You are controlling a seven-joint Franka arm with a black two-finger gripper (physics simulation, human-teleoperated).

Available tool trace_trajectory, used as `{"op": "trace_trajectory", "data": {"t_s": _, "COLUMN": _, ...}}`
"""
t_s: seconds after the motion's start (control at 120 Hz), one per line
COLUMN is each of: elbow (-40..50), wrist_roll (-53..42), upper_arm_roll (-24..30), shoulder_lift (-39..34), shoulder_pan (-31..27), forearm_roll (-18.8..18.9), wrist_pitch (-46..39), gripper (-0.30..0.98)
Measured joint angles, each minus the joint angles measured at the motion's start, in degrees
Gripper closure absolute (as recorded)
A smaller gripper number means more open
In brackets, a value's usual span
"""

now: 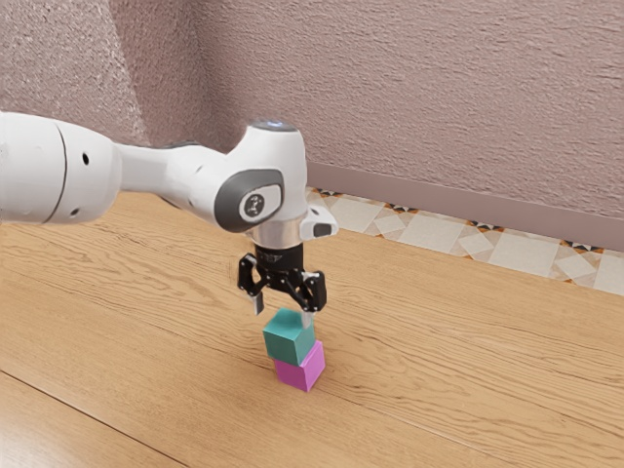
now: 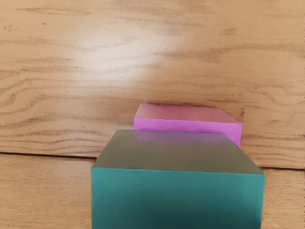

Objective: Pick up the blue block with one arm, and put the blue block on the table with one arm

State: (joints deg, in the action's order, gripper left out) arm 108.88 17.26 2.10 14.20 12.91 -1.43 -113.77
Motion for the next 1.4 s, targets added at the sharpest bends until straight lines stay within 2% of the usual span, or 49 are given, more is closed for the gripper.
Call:
{"op": "trace_trajectory", "data": {"t_s": 0.433, "elbow": 0.3, "wrist_roll": -3.0, "upper_arm_roll": -0.8, "shoulder_lift": 4.0, "shoulder_pan": 1.2, "forearm_roll": -0.4, "wrist_pitch": -2.6, "gripper": 0.00}}
{"op": "trace_trajectory", "data": {"t_s": 0.65, "elbow": 0.6, "wrist_roll": -3.6, "upper_arm_roll": -2.1, "shoulder_lift": 4.3, "shoulder_pan": 2.6, "forearm_roll": -0.6, "wrist_pitch": -3.1, "gripper": 0.23}}
{"op": "trace_trajectory", "data": {"t_s": 0.8, "elbow": 0.3, "wrist_roll": -3.8, "upper_arm_roll": -2.3, "shoulder_lift": 4.2, "shoulder_pan": 2.9, "forearm_roll": -0.5, "wrist_pitch": -3.3, "gripper": 0.25}}
{"op": "trace_trajectory", "data": {"t_s": 0.95, "elbow": -0.4, "wrist_roll": -4.1, "upper_arm_roll": -7.2, "shoulder_lift": 3.3, "shoulder_pan": 7.4, "forearm_roll": -0.5, "wrist_pitch": -3.3, "gripper": 0.28}}
{"op": "trace_trajectory", "data": {"t_s": 1.4, "elbow": -0.3, "wrist_roll": -8.7, "upper_arm_roll": -19.2, "shoulder_lift": 2.9, "shoulder_pan": 7.1, "forearm_roll": -3.5, "wrist_pitch": -2.4, "gripper": 0.30}}
